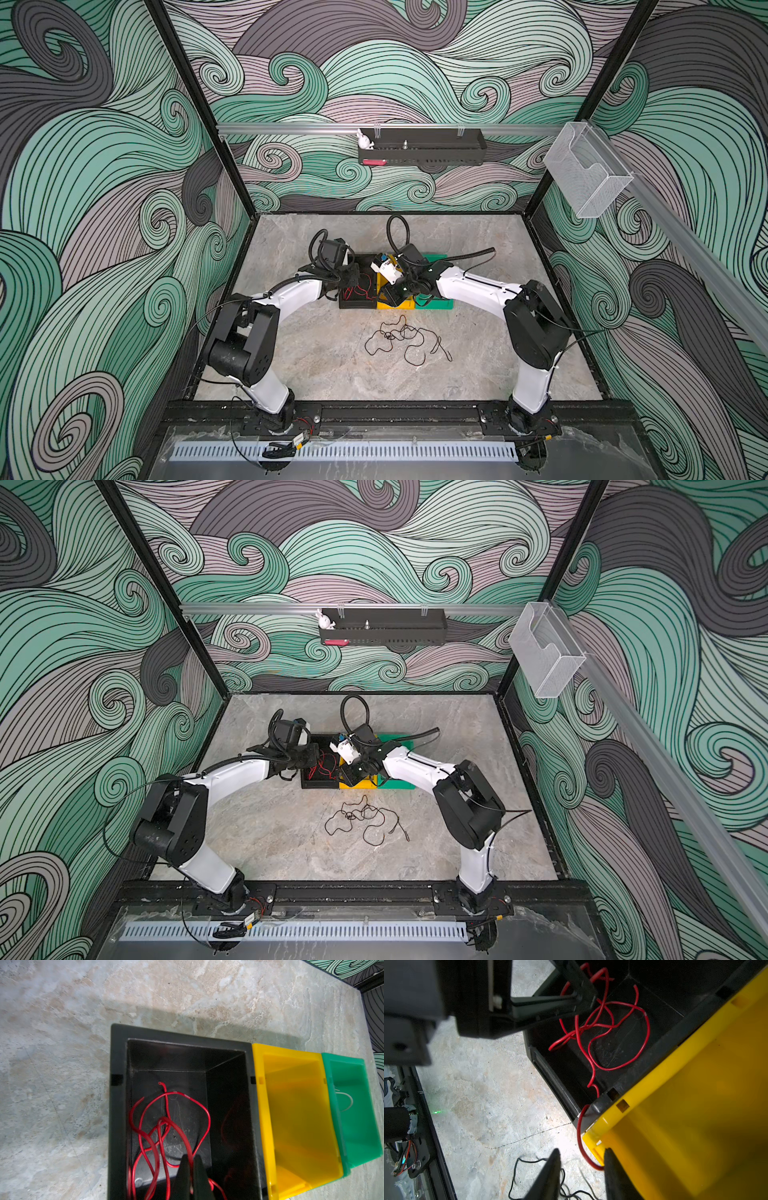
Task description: Untangle the cables
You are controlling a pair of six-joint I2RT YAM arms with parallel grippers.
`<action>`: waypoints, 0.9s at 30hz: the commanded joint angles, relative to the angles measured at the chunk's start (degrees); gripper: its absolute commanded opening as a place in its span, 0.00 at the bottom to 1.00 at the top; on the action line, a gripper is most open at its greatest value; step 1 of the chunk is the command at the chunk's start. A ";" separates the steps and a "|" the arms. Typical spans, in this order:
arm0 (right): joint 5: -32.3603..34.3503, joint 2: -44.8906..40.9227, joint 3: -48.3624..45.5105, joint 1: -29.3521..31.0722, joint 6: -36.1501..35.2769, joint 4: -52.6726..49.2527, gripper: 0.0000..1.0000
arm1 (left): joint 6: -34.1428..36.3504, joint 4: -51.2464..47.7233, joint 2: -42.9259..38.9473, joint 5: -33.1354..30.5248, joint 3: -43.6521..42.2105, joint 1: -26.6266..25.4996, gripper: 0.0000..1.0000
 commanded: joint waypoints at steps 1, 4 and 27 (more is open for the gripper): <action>-1.57 0.61 1.56 0.08 0.04 1.15 0.26 | 0.32 -0.89 1.14 -1.03 2.27 0.47 0.02; -1.57 0.92 2.03 0.17 -0.10 0.60 0.18 | 0.10 -0.64 1.75 -1.01 2.55 0.54 0.02; 3.03 2.47 1.82 0.40 -6.81 1.43 0.41 | 0.84 -1.27 3.73 -0.29 3.89 1.16 0.01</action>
